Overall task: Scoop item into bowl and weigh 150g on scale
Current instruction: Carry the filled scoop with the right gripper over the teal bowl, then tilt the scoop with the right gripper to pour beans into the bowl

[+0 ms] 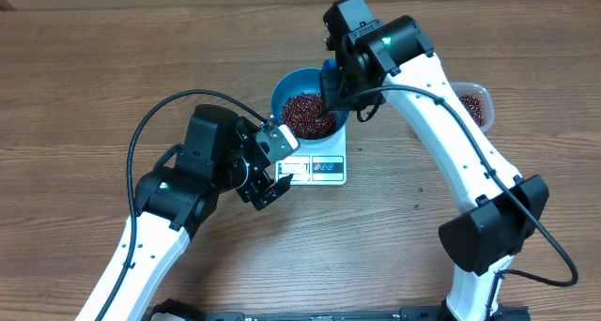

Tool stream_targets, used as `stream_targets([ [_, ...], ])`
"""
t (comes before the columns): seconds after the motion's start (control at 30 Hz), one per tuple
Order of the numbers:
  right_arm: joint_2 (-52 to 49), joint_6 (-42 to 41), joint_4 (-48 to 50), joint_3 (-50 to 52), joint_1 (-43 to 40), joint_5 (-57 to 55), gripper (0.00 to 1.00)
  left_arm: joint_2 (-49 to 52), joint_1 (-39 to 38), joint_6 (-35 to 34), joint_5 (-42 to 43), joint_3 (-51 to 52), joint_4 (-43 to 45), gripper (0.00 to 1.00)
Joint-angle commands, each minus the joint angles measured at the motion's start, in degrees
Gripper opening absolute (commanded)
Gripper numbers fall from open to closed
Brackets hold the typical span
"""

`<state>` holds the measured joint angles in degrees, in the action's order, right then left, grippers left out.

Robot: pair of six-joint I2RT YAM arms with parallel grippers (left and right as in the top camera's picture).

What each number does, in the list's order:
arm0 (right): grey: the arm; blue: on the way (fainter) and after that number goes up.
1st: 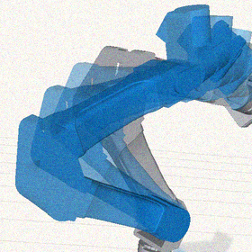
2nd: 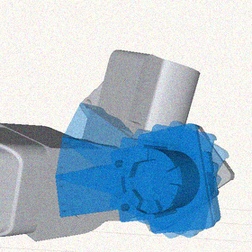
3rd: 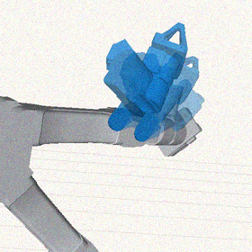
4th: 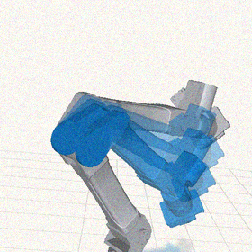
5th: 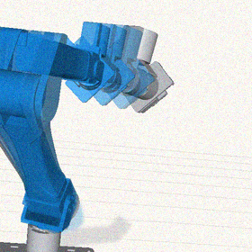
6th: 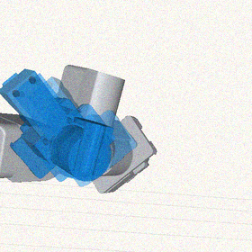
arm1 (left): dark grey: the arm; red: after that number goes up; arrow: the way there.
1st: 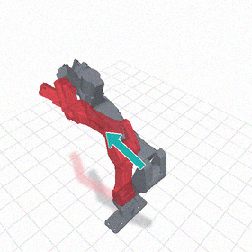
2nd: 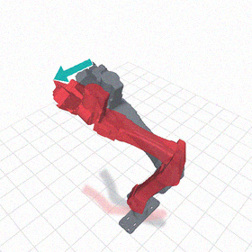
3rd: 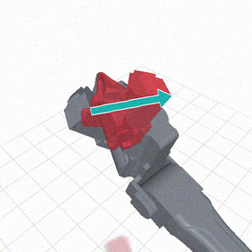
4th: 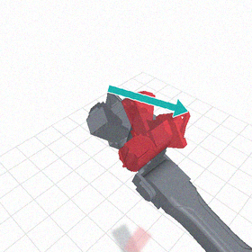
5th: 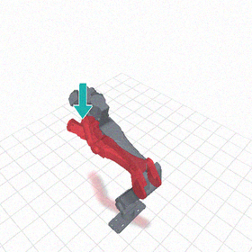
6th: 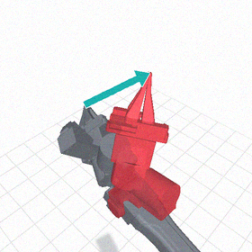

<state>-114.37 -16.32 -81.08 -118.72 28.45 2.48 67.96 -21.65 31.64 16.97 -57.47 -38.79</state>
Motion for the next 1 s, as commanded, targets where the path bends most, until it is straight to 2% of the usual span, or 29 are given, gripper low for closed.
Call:
stream_targets([
  [0.0,1.8,-1.3,0.0,-1.7,1.2,-4.0,0.04,0.2,0.3,-1.0,0.5,-1.6,0.0,0.99],
  [0.97,1.7,-3.5,-1.4,-1.7,4.7,-10.2,0.04,0.2,0.3,-1.0,0.5,-1.6,0.0,0.99],
])
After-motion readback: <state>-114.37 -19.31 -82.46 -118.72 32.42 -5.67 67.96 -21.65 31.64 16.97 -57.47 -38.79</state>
